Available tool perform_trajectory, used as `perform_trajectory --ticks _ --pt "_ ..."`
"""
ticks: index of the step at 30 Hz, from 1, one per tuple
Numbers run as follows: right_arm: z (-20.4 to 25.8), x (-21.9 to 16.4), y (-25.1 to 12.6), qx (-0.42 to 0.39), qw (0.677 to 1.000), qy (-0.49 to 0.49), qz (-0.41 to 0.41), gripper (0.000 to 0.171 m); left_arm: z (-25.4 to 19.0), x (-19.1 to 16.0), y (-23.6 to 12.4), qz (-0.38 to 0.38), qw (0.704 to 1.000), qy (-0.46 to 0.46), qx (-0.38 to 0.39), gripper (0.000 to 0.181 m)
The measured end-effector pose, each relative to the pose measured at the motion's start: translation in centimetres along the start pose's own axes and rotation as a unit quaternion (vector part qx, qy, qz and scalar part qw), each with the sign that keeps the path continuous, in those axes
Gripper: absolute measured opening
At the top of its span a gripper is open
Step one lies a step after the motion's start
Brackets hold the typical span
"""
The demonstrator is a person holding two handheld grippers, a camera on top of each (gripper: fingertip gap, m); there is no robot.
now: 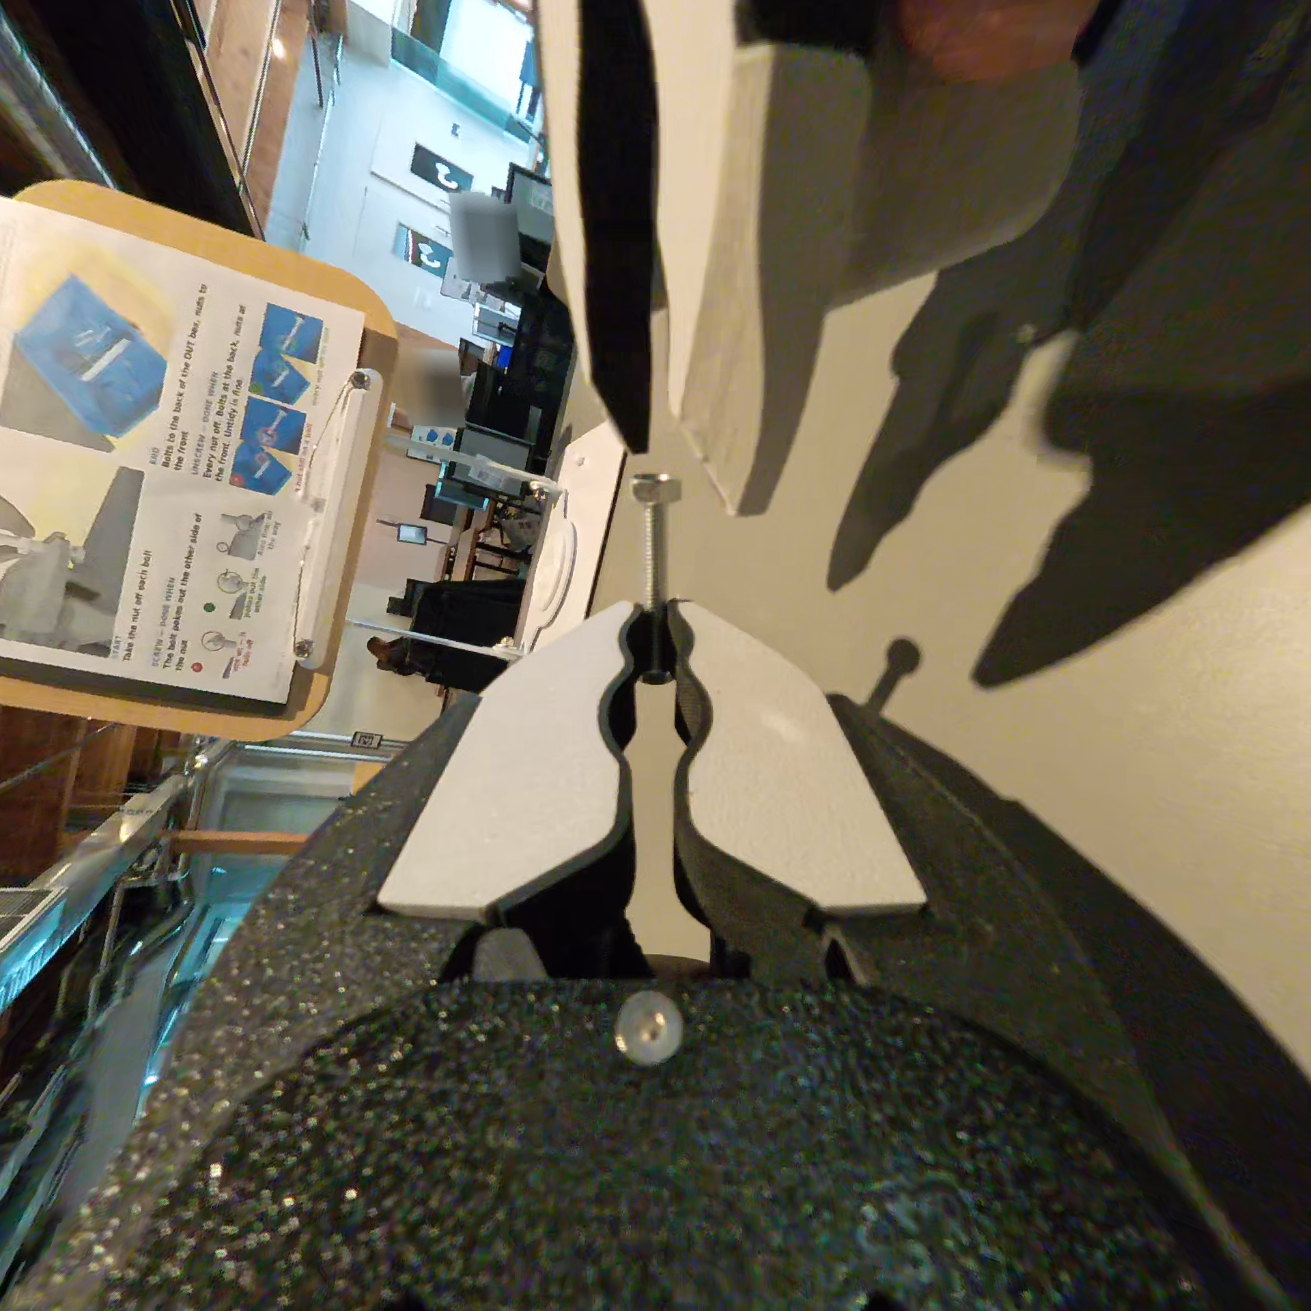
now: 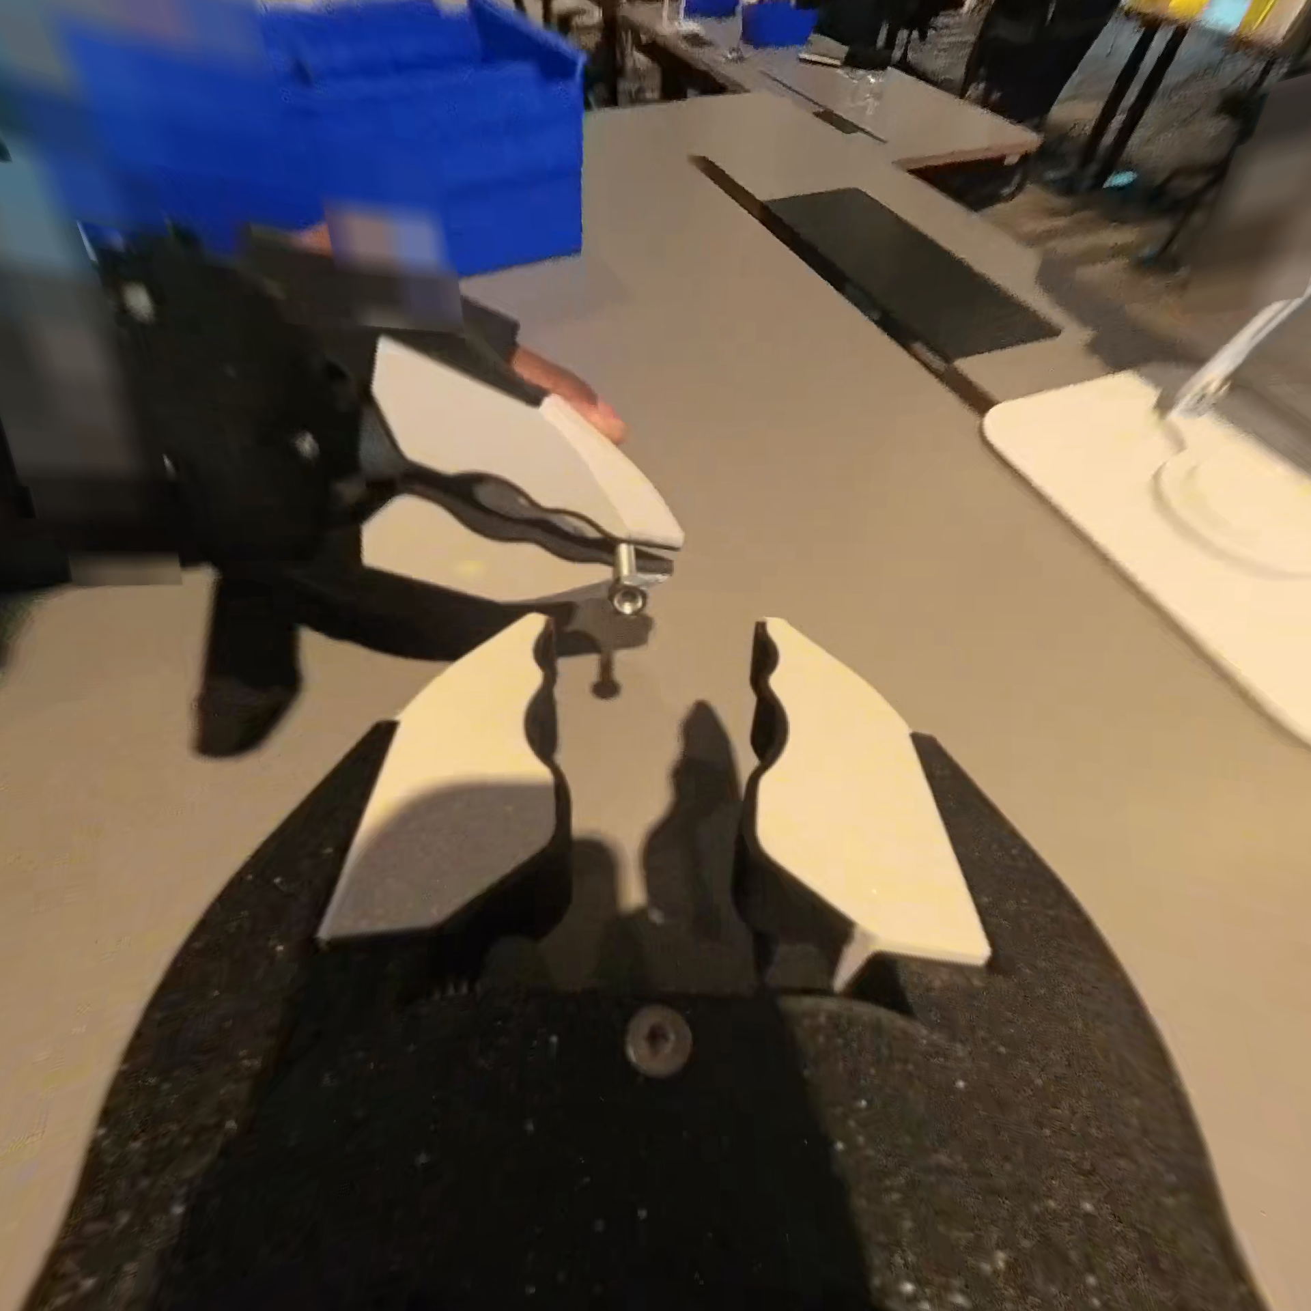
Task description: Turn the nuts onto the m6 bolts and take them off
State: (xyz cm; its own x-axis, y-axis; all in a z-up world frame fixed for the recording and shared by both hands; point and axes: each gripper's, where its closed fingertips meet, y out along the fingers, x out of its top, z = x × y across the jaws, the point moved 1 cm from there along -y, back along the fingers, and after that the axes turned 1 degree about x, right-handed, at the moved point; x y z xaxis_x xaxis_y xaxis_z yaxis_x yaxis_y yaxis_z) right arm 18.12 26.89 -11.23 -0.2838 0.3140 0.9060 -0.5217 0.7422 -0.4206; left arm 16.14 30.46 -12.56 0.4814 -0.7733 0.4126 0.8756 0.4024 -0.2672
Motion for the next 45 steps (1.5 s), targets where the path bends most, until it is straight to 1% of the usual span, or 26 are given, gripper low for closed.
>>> perform_trajectory --ticks 3,5,7,8,9,11,12,14,16,17,18,19,20,23,25,28,32,34,35,37,38,40,41,43,44,45 --pt "0.7 -0.2 0.0 -0.024 0.995 -0.098 0.027 0.043 -0.5 0.3 0.0 -0.008 1.0 0.01 -0.011 0.005" --pt "1.2 -0.5 0.2 -0.027 0.989 -0.137 0.043 0.03 -0.7 0.5 0.0 -0.011 1.0 0.015 -0.017 0.005" --pt "1.0 -0.7 0.4 -0.048 0.987 -0.146 0.056 0.011 -0.9 0.5 0.0 -0.008 1.0 0.025 -0.016 0.005" --pt "0.9 -0.8 0.6 -0.053 0.988 -0.13 0.061 0.01 -0.8 0.3 0.1 -0.002 0.999 0.034 -0.011 0.005" --pt "0.9 -0.8 0.7 -0.049 0.992 -0.093 0.063 0.01 -0.6 0.2 0.1 0.005 0.999 0.041 -0.004 0.005" --pt "0.9 -0.5 1.0 -0.026 0.998 0.036 0.047 0.01 -0.3 -0.1 0.1 0.016 0.998 0.053 0.009 0.005" --pt "1.0 -0.4 1.1 -0.006 0.993 0.115 0.03 0.01 -0.1 -0.1 0.1 0.018 0.998 0.059 0.015 0.005" --pt "1.2 0.0 1.0 0.049 0.965 0.259 -0.015 0.01 0.2 -0.1 0.0 0.018 0.998 0.061 0.023 0.005" --pt "1.2 0.2 0.9 0.099 0.939 0.324 -0.05 0.01 0.2 0.1 0.1 0.014 0.998 0.049 0.023 0.005" --pt "1.1 0.2 0.8 0.115 0.938 0.322 -0.056 0.01 0.2 0.1 0.1 0.014 0.999 0.043 0.022 0.005" --pt "1.0 0.2 0.8 0.117 0.945 0.3 -0.056 0.011 0.2 0.1 0.1 0.014 0.999 0.037 0.021 0.005" --pt "0.8 0.2 0.7 0.106 0.956 0.267 -0.052 0.018 0.2 0.0 0.1 0.014 0.999 0.029 0.019 0.005" --pt "0.5 0.2 0.6 0.088 0.969 0.226 -0.047 0.026 0.2 -0.2 0.1 0.015 0.999 0.022 0.017 0.005" --pt "0.0 0.3 0.0 0.024 0.996 0.083 -0.021 0.036 0.3 -0.4 0.1 0.013 1.0 0.007 0.011 0.005" --pt "0.0 0.1 -0.1 -0.016 1.0 -0.013 0.007 0.036 0.2 -0.3 0.1 0.01 1.0 0.006 0.007 0.005" --pt "0.6 -0.3 0.1 -0.05 0.989 -0.131 0.045 0.033 -0.2 0.0 0.1 0.002 1.0 0.009 -0.002 0.005" --pt "1.0 -0.7 0.6 -0.076 0.979 -0.179 0.068 0.015 -0.7 0.3 0.1 -0.004 1.0 0.019 -0.013 0.005" --pt "0.8 -0.8 0.7 -0.079 0.984 -0.143 0.071 0.01 -0.6 0.2 0.2 0.002 1.0 0.027 -0.006 0.005" --pt "0.7 -0.8 0.9 -0.07 0.991 -0.095 0.068 0.01 -0.4 0.0 0.2 0.008 1.0 0.03 -0.002 0.005" --pt "0.9 -0.7 1.2 -0.032 0.997 0.057 0.047 0.01 -0.3 -0.2 0.3 0.018 0.999 0.039 0.006 0.005" --pt "1.1 -0.5 1.2 -0.003 0.989 0.145 0.027 0.01 -0.2 -0.3 0.2 0.02 0.999 0.042 0.008 0.005" --pt "1.3 -0.3 1.2 0.064 0.956 0.284 -0.017 0.01 -0.1 -0.2 0.2 0.018 0.999 0.043 0.01 0.005" --pt "1.3 -0.2 1.1 0.089 0.943 0.319 -0.032 0.01 -0.2 -0.1 0.2 0.017 0.999 0.041 0.01 0.005" --pt "1.3 -0.2 1.0 0.116 0.935 0.331 -0.045 0.01 -0.2 0.0 0.3 0.018 0.999 0.037 0.01 0.005" --pt "1.3 -0.2 1.1 0.121 0.939 0.319 -0.043 0.015 -0.2 0.0 0.3 0.017 0.999 0.033 0.01 0.005" --pt "1.3 -0.2 1.1 0.118 0.947 0.298 -0.037 0.029 -0.1 -0.1 0.3 0.018 0.999 0.028 0.009 0.005"
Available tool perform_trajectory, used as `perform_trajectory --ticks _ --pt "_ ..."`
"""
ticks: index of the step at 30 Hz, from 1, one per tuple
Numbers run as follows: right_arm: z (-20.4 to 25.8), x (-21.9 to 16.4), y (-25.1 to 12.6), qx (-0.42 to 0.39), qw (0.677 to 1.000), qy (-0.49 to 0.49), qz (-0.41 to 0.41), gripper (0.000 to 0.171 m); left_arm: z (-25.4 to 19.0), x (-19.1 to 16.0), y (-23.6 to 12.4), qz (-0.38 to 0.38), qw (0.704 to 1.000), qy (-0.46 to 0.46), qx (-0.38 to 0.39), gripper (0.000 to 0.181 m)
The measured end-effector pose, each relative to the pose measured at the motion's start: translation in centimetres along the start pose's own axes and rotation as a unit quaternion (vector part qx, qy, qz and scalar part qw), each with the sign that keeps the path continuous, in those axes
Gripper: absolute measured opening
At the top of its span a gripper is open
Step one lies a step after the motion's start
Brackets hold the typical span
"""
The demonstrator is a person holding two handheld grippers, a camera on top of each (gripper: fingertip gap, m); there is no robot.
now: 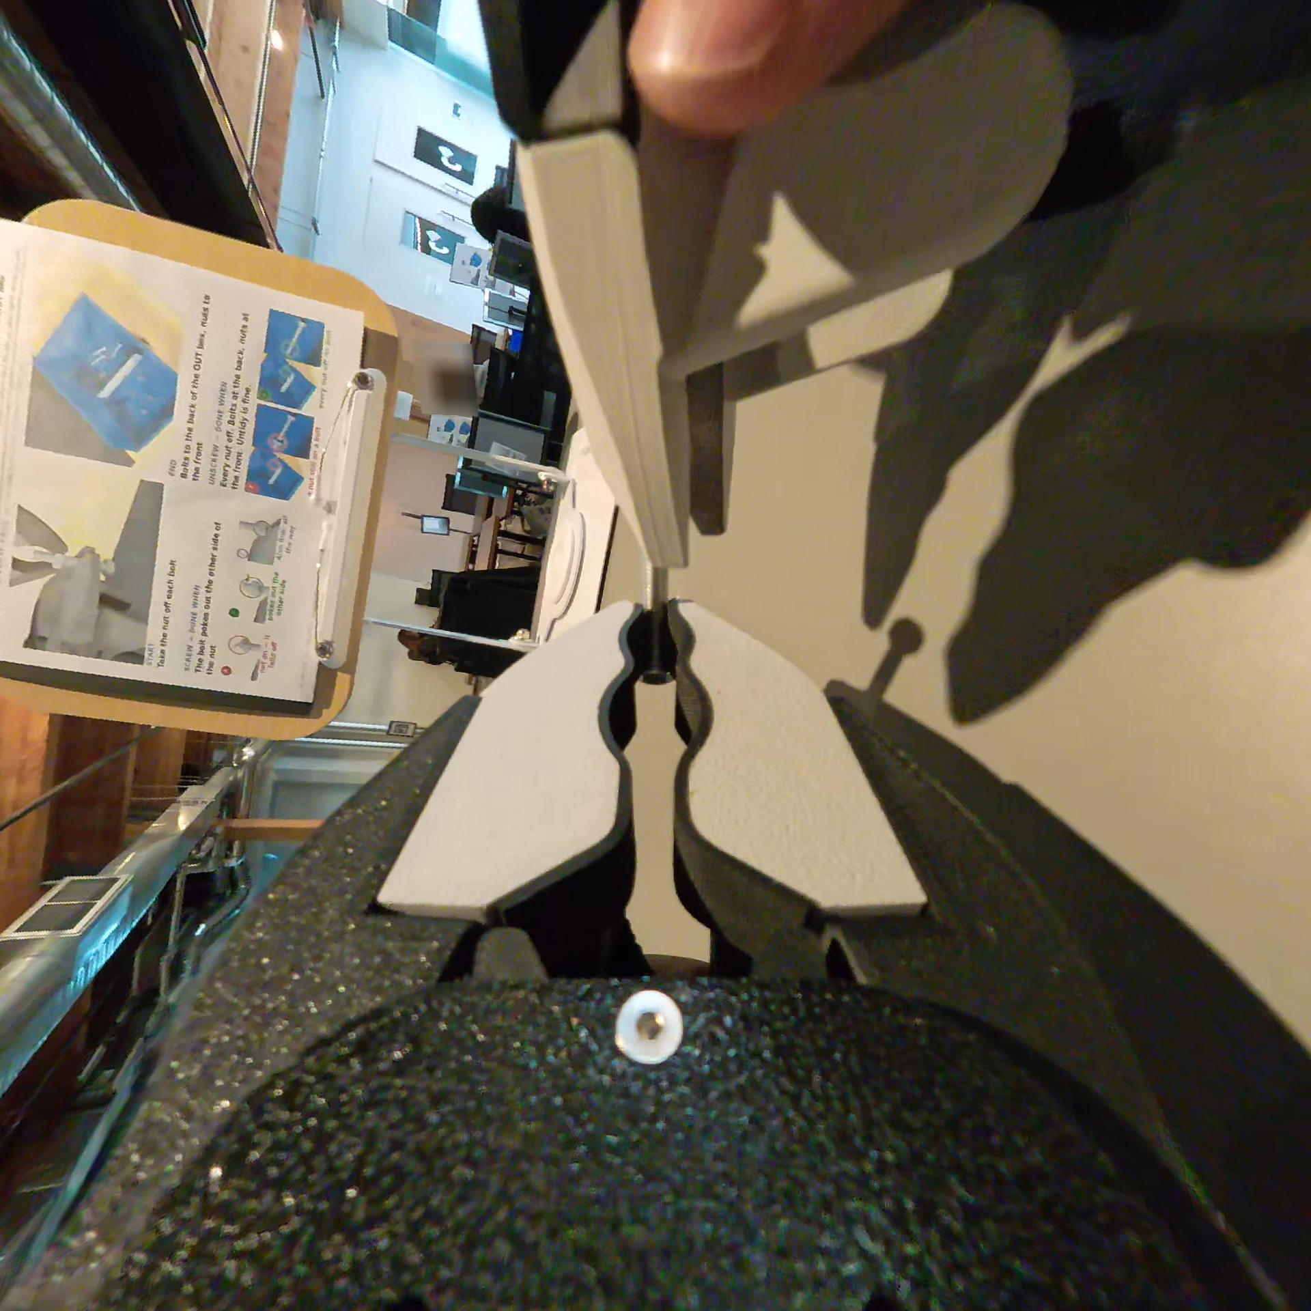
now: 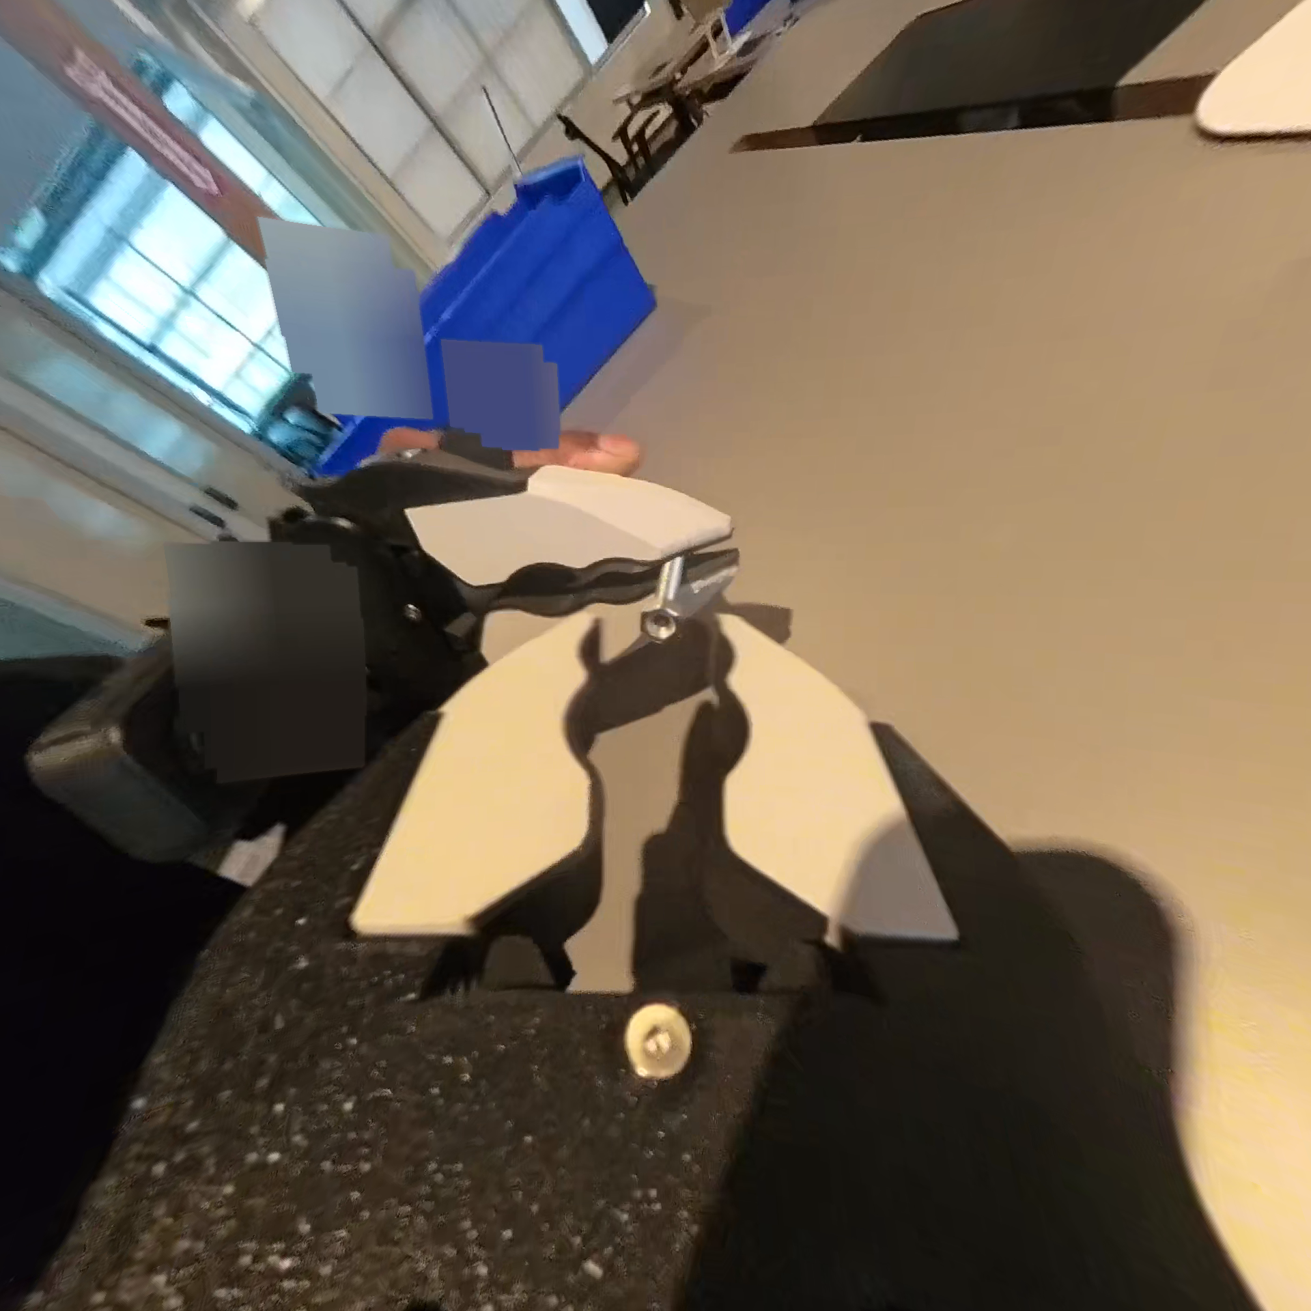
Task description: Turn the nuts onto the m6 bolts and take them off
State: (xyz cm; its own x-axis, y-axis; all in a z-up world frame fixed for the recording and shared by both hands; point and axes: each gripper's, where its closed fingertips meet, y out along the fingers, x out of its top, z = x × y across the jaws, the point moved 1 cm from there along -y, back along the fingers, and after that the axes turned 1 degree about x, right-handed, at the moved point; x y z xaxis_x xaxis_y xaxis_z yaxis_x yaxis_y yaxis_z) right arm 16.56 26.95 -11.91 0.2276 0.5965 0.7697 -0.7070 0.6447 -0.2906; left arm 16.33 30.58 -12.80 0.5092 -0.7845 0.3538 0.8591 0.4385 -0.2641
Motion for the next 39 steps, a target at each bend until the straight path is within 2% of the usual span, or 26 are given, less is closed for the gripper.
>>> perform_trajectory --ticks 1,4,7,10,13,15,17,19,21,23,25,27,28,30,34,36,38,39 --pt "-0.1 0.1 0.0 -0.012 0.999 -0.033 0.008 0.04 0.1 -0.1 0.0 0.001 1.0 -0.005 -0.001 0.005" --pt "-0.6 0.5 -0.6 -0.084 0.979 -0.183 0.032 0.047 0.2 -0.3 0.0 0.001 1.0 -0.009 -0.003 0.005" --pt "-0.7 0.4 -1.0 -0.154 0.925 -0.341 0.07 0.042 -0.2 -0.1 -0.1 -0.006 1.0 -0.005 -0.012 0.005" --pt "-0.5 -0.2 -0.9 -0.188 0.874 -0.437 0.099 0.028 -0.5 0.3 -0.1 -0.016 1.0 0.001 -0.022 0.005" --pt "-0.4 -0.5 -0.4 -0.19 0.871 -0.441 0.103 0.011 -0.9 0.5 -0.2 -0.02 0.999 0.011 -0.026 0.005" --pt "-0.6 -0.5 -0.3 -0.186 0.894 -0.394 0.101 0.01 -0.8 0.3 -0.1 -0.014 1.0 0.019 -0.022 0.005" --pt "-0.5 -0.5 -0.1 -0.162 0.944 -0.276 0.084 0.01 -0.6 0.0 -0.1 -0.003 0.999 0.032 -0.013 0.005" --pt "-0.2 -0.6 0.1 -0.108 0.987 -0.105 0.049 0.011 -0.5 0.0 -0.1 0.003 0.999 0.046 -0.004 0.005" --pt "0.2 -0.4 0.0 -0.032 0.999 0.027 0.007 0.01 -0.3 0.2 -0.1 -0.001 0.999 0.043 0.001 0.005" --pt "0.4 0.0 -0.2 0.016 0.997 0.069 -0.014 0.011 -0.1 0.4 -0.1 -0.004 0.999 0.033 0.006 0.005" --pt "0.4 0.2 -0.1 0.033 0.998 0.049 -0.015 0.019 0.0 0.3 -0.1 -0.004 1.0 0.018 0.005 0.005" --pt "-0.4 0.3 -0.1 -0.009 1.0 -0.01 -0.001 0.055 0.1 -0.1 -0.1 -0.001 1.0 0.004 0.001 0.005" --pt "-0.8 0.3 -0.3 -0.034 0.998 -0.058 0.005 0.058 0.1 -0.3 -0.1 -0.001 1.0 -0.004 -0.001 0.005" --pt "-1.2 0.5 -0.6 -0.087 0.982 -0.164 0.024 0.057 0.2 -0.4 -0.1 -0.003 1.0 -0.013 -0.005 0.005" --pt "-0.9 0.4 -0.9 -0.159 0.923 -0.345 0.063 0.043 -0.2 -0.1 -0.1 -0.01 1.0 -0.014 -0.017 0.005" --pt "-0.6 0.0 -0.7 -0.173 0.898 -0.396 0.077 0.032 -0.3 0.1 -0.1 -0.015 1.0 -0.017 -0.021 0.005" --pt "-0.3 -0.2 -0.4 -0.177 0.89 -0.411 0.082 0.012 -0.5 0.3 -0.1 -0.02 0.999 -0.013 -0.024 0.005" --pt "-0.4 -0.1 -0.4 -0.185 0.892 -0.405 0.079 0.01 -0.5 0.2 -0.1 -0.016 1.0 -0.01 -0.02 0.005"
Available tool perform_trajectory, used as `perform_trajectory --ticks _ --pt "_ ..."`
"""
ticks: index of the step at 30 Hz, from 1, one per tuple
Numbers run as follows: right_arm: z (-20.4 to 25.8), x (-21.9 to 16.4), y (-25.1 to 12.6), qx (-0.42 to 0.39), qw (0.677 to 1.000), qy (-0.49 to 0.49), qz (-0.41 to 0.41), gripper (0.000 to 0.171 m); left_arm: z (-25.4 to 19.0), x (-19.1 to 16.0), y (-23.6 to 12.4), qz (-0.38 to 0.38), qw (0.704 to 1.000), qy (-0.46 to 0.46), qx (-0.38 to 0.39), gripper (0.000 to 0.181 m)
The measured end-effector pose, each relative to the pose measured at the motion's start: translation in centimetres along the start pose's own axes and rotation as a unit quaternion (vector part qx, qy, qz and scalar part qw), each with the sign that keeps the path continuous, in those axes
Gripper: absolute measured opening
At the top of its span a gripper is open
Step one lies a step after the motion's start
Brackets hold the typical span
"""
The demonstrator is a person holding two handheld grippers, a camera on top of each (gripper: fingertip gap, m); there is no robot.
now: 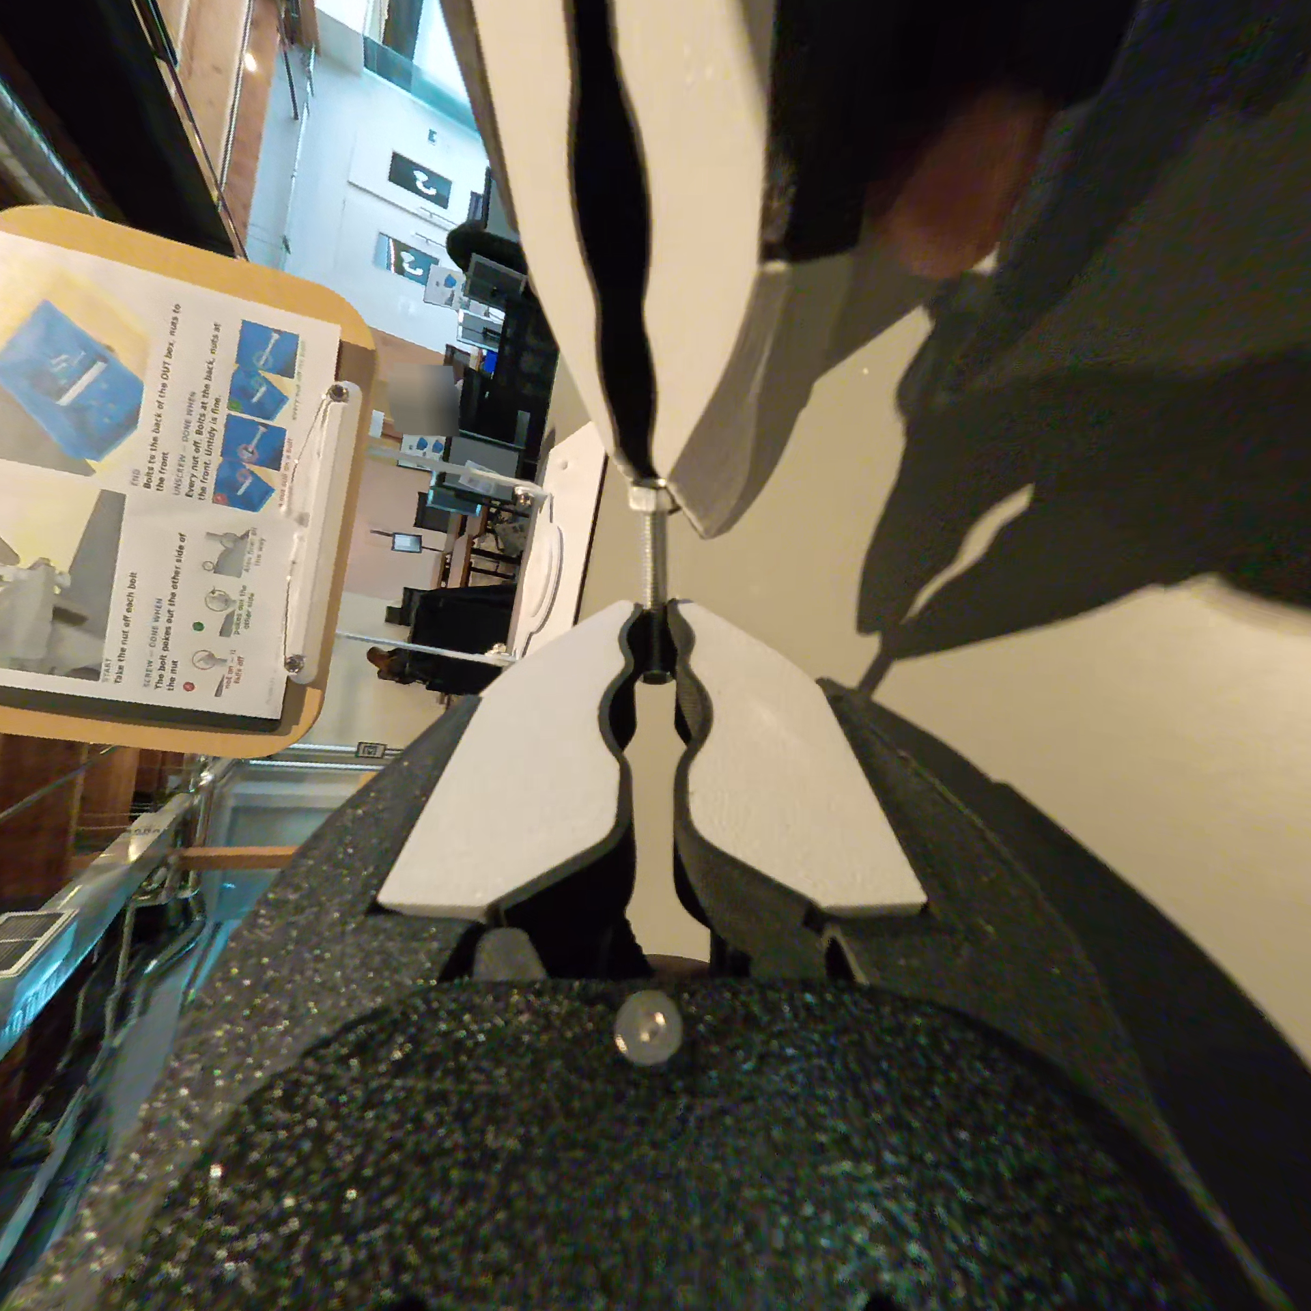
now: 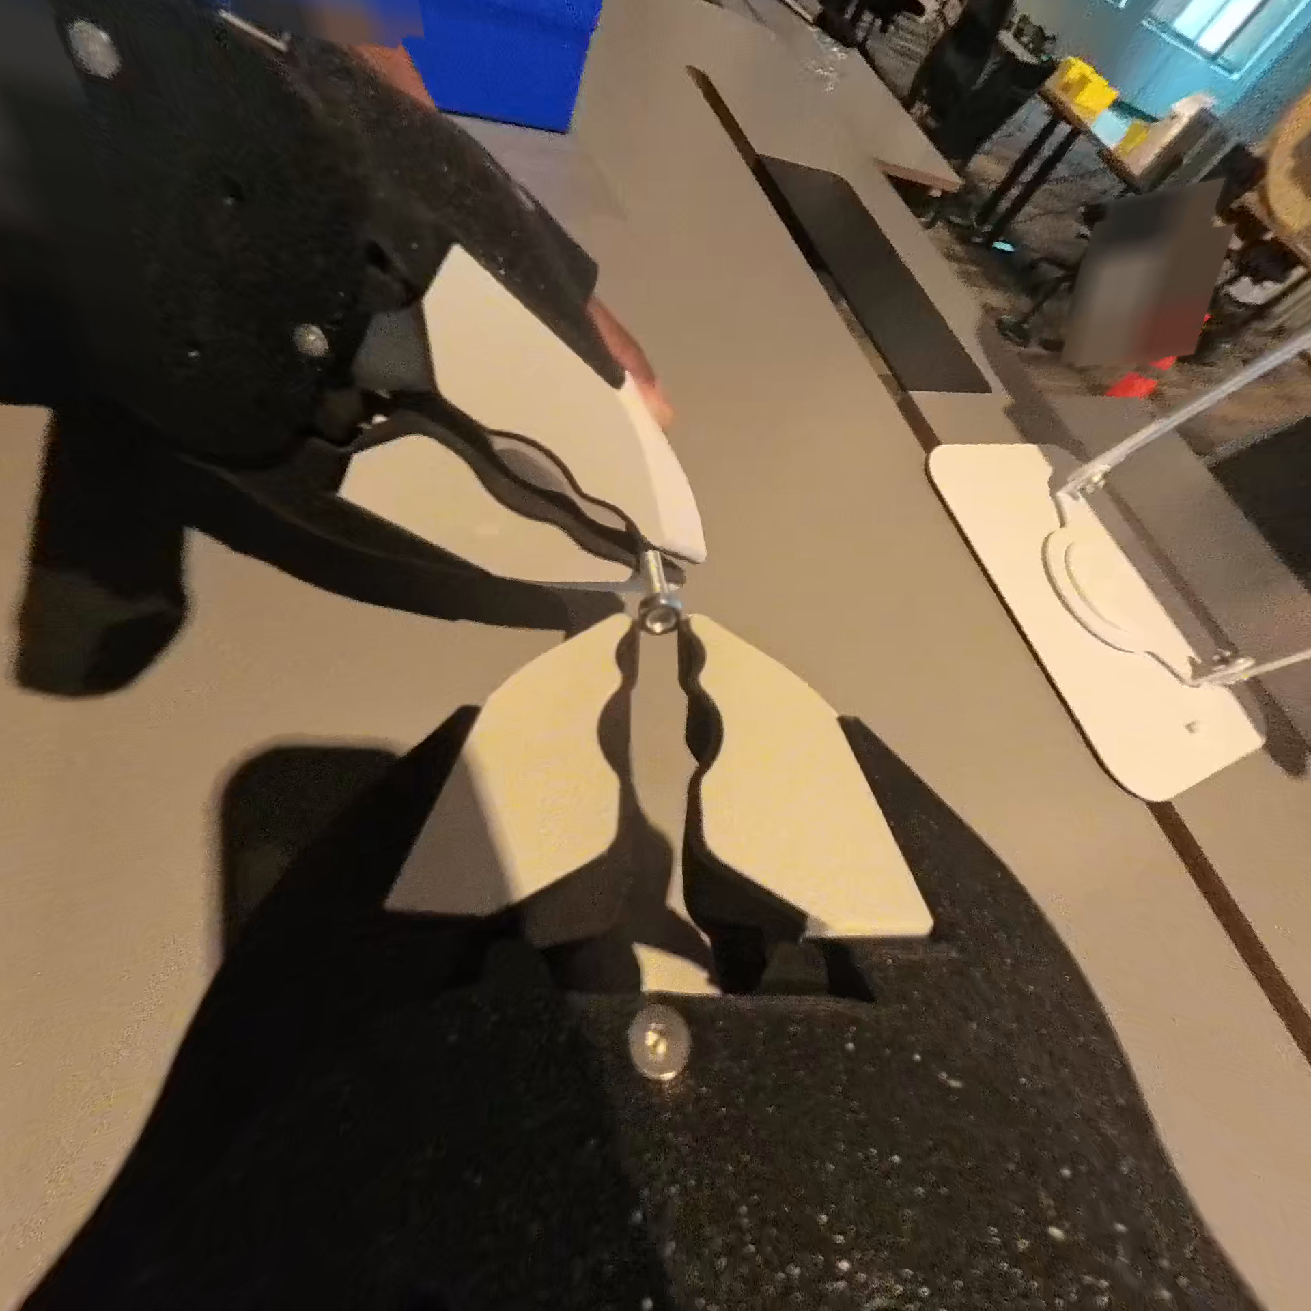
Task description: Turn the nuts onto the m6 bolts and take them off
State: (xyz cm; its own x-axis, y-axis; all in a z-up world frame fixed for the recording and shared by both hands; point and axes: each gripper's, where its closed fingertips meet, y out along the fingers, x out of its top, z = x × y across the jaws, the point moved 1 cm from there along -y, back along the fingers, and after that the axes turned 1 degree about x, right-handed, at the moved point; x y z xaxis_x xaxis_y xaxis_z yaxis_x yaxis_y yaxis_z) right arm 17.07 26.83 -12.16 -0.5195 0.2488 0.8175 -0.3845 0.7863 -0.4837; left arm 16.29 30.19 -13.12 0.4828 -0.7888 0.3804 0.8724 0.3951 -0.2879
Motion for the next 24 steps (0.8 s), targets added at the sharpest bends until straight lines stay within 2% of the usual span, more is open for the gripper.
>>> perform_trajectory --ticks 2,4,5,7,9,10,11,13,14,17,20,22,24 --pt "-0.1 0.0 0.2 0.01 0.998 0.064 -0.003 0.01 0.2 -0.2 0.0 0.008 1.0 0.007 0.009 0.005" --pt "0.0 0.1 0.4 0.039 0.983 0.18 -0.017 0.01 0.4 -0.4 0.1 0.02 0.999 0.021 0.019 0.005" --pt "0.1 0.1 0.5 0.061 0.966 0.249 -0.025 0.01 0.4 -0.5 0.1 0.024 0.999 0.029 0.022 0.005" --pt "0.4 0.3 0.4 0.122 0.912 0.388 -0.059 0.01 0.5 -0.4 0.1 0.027 0.999 0.037 0.027 0.005" --pt "0.3 0.5 0.1 0.172 0.863 0.465 -0.097 0.01 0.5 -0.2 0.1 0.022 0.999 0.024 0.027 0.005" --pt "0.2 0.6 0.1 0.186 0.852 0.476 -0.108 0.01 0.5 -0.1 0.1 0.021 0.999 0.017 0.028 0.005" --pt "0.2 0.7 0.0 0.193 0.853 0.471 -0.113 0.01 0.6 -0.1 0.1 0.019 0.999 0.011 0.027 0.005" --pt "0.1 0.7 0.0 0.186 0.875 0.435 -0.105 0.014 0.6 -0.4 0.1 0.017 1.0 -0.01 0.021 0.005" --pt "-0.1 0.7 -0.1 0.174 0.891 0.408 -0.098 0.023 0.6 -0.5 0.1 0.017 1.0 -0.018 0.018 0.005" --pt "-0.5 0.7 -0.4 0.121 0.944 0.298 -0.071 0.03 0.7 -0.7 0.0 0.011 0.999 -0.036 0.01 0.005" --pt "-0.6 0.7 -0.6 0.069 0.981 0.179 -0.042 0.029 0.3 -0.4 0.0 0.005 1.0 -0.027 -0.001 0.005" --pt "-0.4 0.7 -0.6 0.05 0.99 0.125 -0.03 0.026 -0.1 0.0 0.0 -0.005 1.0 -0.02 -0.011 0.005" --pt "0.1 0.8 -0.5 0.057 0.991 0.118 -0.026 0.015 -0.4 0.5 -0.1 -0.017 1.0 -0.012 -0.016 0.005"
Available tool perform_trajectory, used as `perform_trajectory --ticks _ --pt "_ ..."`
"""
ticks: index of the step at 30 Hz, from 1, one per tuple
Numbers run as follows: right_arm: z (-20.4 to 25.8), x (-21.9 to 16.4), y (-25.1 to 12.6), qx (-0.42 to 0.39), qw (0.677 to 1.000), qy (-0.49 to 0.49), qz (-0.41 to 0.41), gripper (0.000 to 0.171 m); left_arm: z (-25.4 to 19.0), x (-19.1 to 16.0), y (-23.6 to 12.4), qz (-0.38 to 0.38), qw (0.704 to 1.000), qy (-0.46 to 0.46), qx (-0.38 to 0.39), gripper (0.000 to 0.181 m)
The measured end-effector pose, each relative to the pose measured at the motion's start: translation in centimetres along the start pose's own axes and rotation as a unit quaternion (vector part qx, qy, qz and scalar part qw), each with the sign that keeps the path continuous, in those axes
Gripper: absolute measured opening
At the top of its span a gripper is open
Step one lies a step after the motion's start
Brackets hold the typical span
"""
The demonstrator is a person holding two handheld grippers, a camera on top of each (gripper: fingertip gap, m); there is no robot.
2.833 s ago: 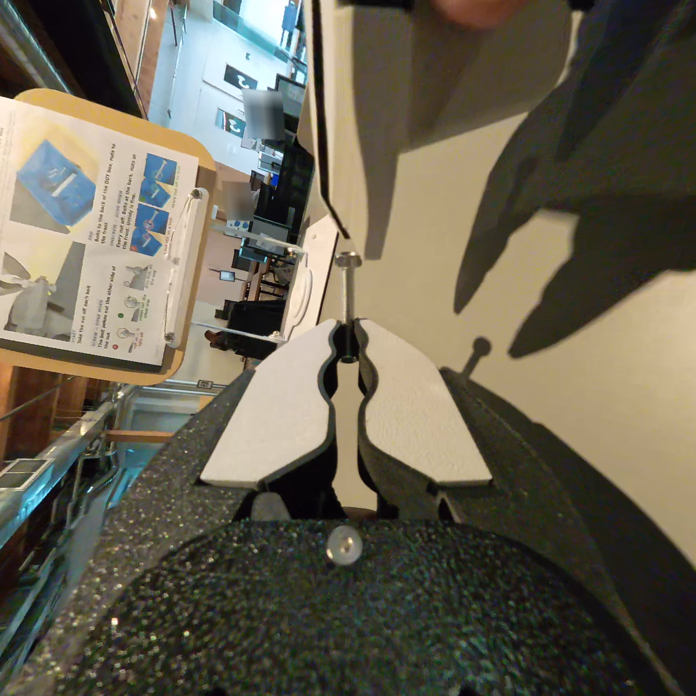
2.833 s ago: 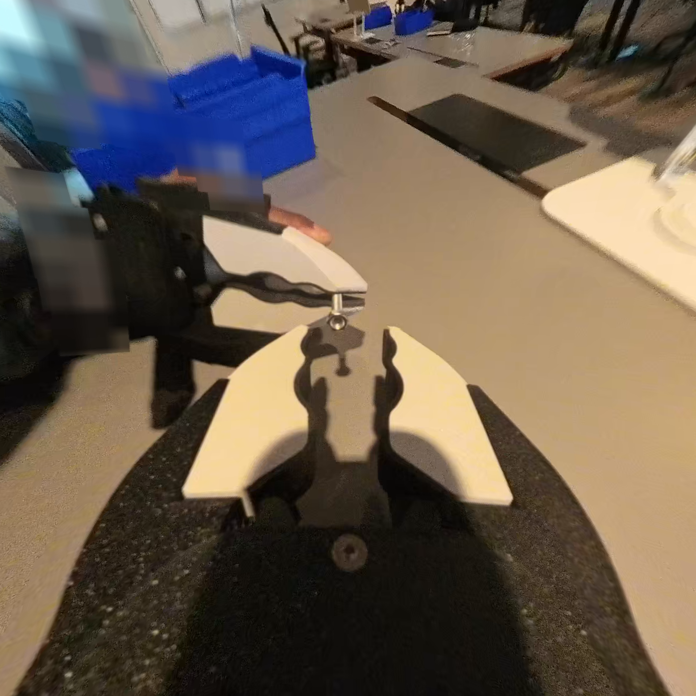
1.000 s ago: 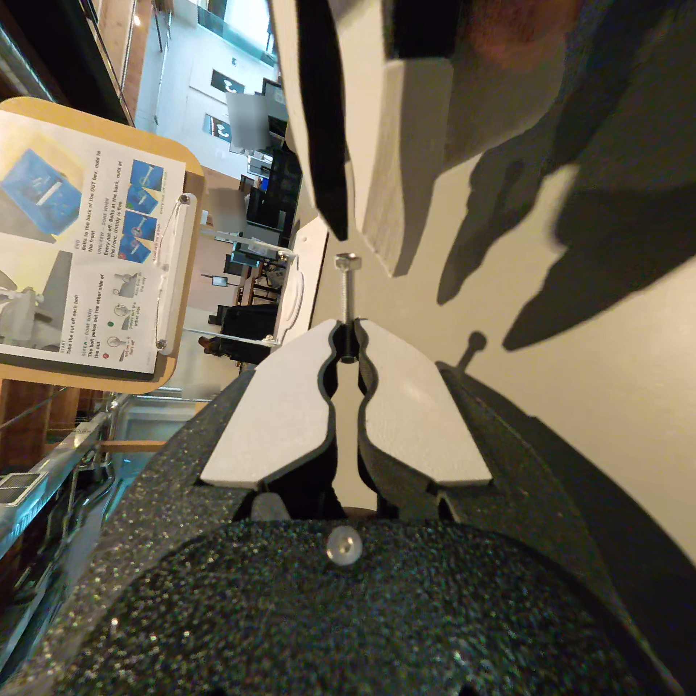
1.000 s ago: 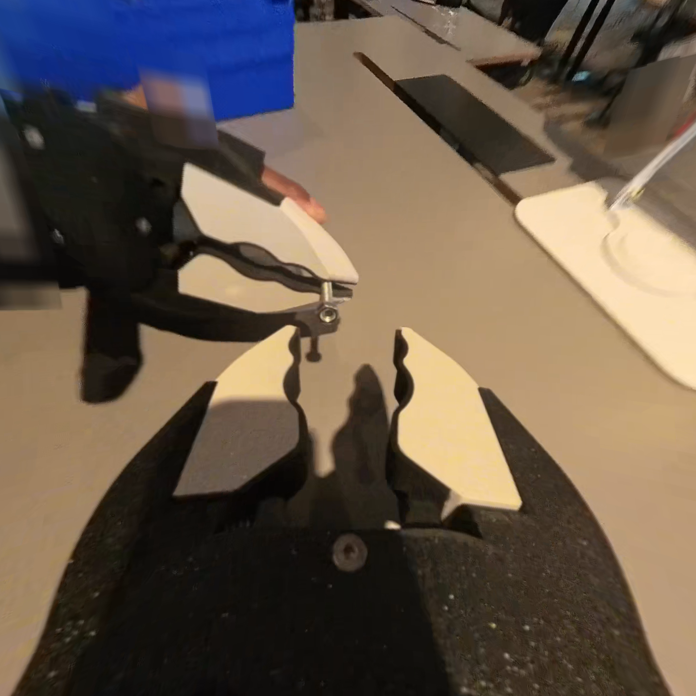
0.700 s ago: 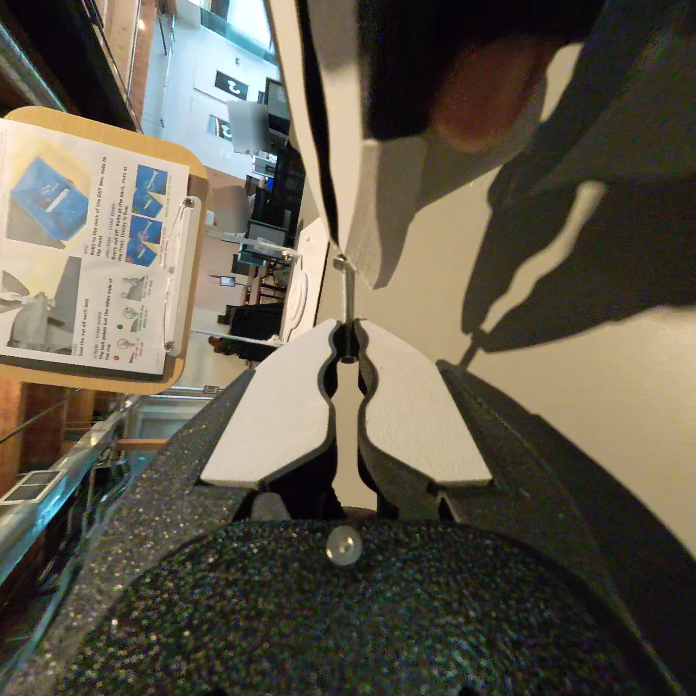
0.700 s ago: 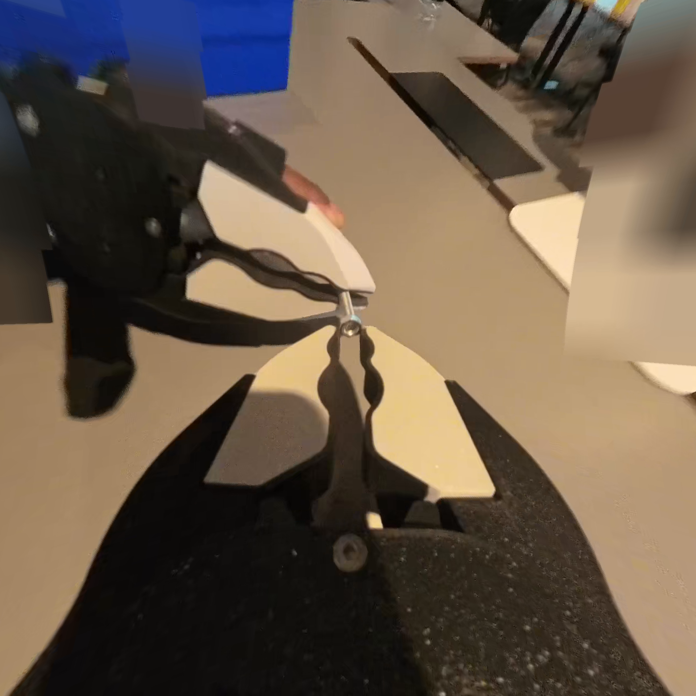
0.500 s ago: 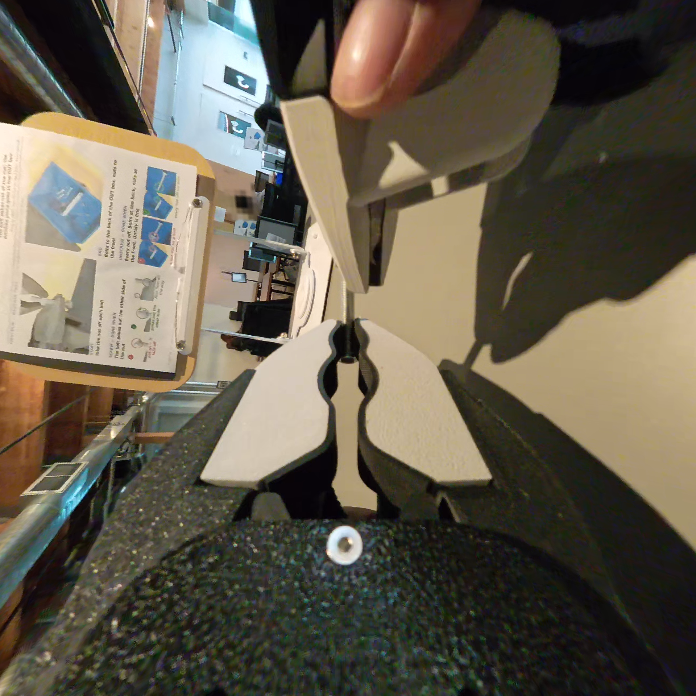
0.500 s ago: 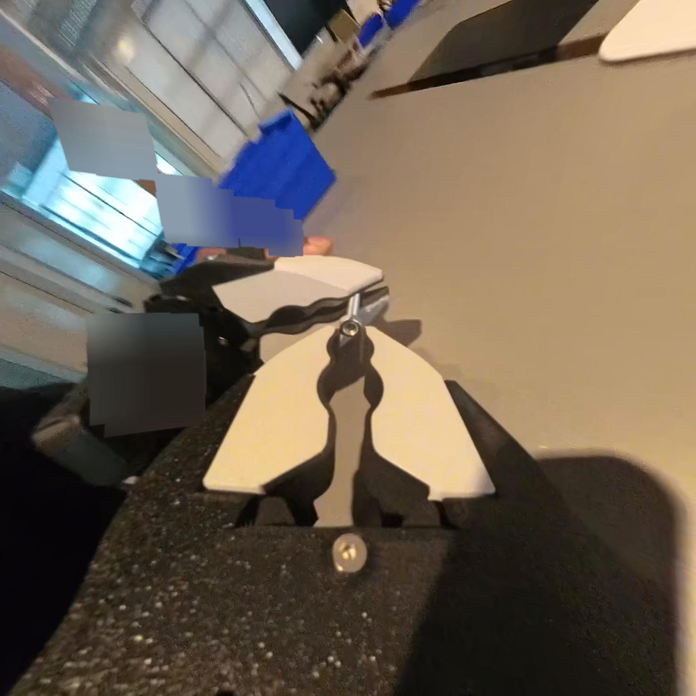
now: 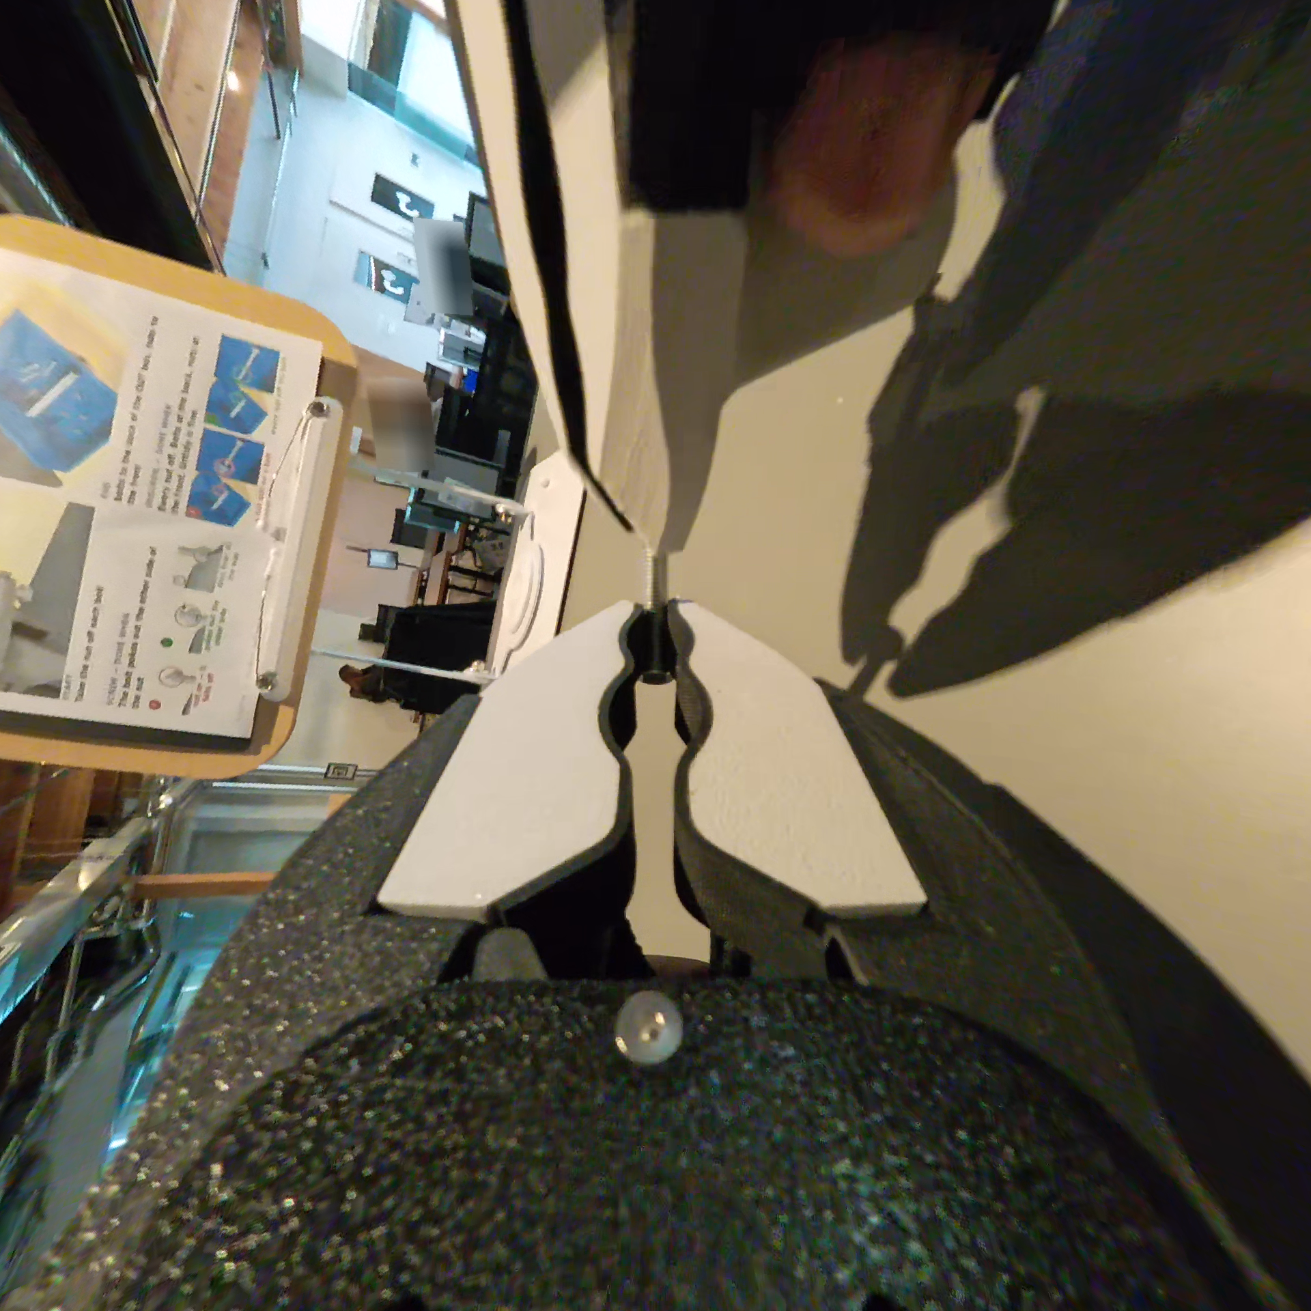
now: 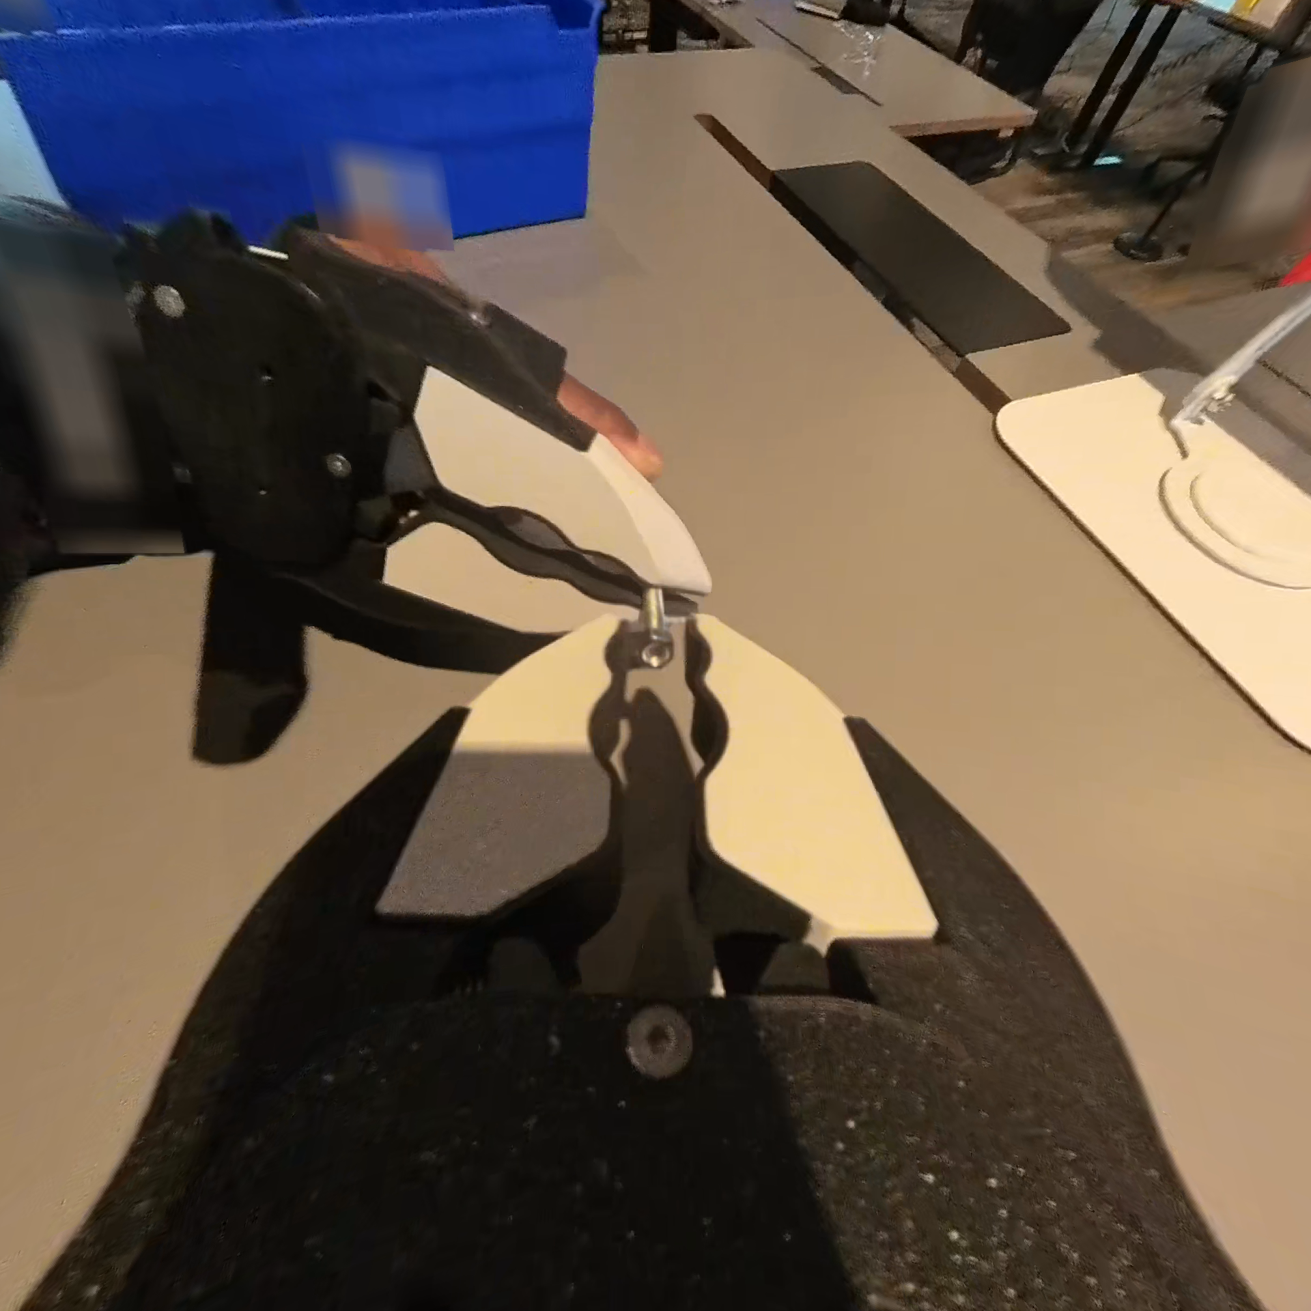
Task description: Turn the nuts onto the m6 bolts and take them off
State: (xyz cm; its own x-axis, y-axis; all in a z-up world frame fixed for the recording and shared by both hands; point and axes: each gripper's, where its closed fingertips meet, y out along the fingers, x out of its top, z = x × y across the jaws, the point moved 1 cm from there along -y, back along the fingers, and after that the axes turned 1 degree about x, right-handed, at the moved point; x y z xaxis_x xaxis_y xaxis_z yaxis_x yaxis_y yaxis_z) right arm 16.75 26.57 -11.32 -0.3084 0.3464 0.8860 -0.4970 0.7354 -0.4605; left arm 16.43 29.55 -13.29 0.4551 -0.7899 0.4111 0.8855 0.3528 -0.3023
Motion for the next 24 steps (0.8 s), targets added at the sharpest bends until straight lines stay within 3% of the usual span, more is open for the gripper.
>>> perform_trajectory --ticks 3,5,8,11,14,19,24 --pt "0.1 -0.4 0.3 0.012 0.998 0.062 0.01 0.01 -0.2 -0.1 0.1 0.01 1.0 0.026 0.005 0.005" --pt "0.0 -0.6 0.4 0.036 0.985 0.17 0.002 0.011 -0.1 -0.2 0.1 0.022 0.998 0.053 0.016 0.005" --pt "-0.1 -0.3 0.1 0.11 0.929 0.349 -0.059 0.01 0.3 0.1 0.0 0.026 0.996 0.075 0.034 0.006" --pt "-0.5 0.3 -0.2 0.172 0.886 0.413 -0.12 0.012 0.5 0.1 0.1 0.028 0.998 0.048 0.035 0.006" --pt "-1.2 0.7 -0.4 0.158 0.909 0.361 -0.137 0.031 0.4 -0.5 0.3 0.042 0.999 0.017 0.028 0.005" --pt "-1.7 0.7 -1.1 0.042 0.991 0.104 -0.078 0.037 0.6 -0.7 0.2 0.04 0.999 -0.022 0.022 0.005" --pt "-1.1 -0.3 -0.9 -0.023 0.997 -0.076 -0.002 0.034 0.4 -0.5 0.2 0.029 0.999 -0.029 0.013 0.005"
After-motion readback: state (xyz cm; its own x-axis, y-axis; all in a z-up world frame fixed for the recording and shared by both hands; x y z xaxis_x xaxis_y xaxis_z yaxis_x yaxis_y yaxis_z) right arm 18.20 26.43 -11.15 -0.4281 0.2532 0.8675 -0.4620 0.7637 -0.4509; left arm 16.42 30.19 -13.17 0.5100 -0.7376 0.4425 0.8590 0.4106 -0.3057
